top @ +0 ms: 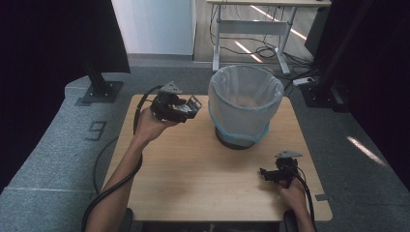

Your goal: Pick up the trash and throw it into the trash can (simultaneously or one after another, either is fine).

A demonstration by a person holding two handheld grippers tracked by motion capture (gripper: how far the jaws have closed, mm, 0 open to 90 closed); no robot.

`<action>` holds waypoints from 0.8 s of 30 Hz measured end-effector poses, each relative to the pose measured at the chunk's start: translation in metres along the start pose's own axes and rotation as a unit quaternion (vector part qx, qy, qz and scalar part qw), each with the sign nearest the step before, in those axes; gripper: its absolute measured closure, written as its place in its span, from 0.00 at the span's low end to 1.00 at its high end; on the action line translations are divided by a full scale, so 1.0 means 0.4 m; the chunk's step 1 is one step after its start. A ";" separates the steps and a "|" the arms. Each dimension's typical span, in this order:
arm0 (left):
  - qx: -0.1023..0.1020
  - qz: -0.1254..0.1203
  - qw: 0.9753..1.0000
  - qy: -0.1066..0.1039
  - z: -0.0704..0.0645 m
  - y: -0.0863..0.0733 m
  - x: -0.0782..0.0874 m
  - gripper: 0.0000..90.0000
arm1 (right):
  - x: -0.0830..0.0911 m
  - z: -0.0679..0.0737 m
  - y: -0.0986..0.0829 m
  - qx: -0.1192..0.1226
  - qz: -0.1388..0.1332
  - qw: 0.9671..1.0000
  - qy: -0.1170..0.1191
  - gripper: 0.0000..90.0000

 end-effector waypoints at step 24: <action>-0.020 -0.010 1.000 -0.010 -0.014 0.162 -0.001 0.38 | 0.000 0.000 0.000 0.000 0.000 1.000 0.000 0.00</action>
Point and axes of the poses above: each handheld gripper's, and its own axes: x roughly backward along the jaws, y roughly out of its top, z roughly to its left, the point moved 10 cm from there along -x, roughly forward along the jaws, and after that the axes turned 5 degrees about -x, right-handed, at the moved point
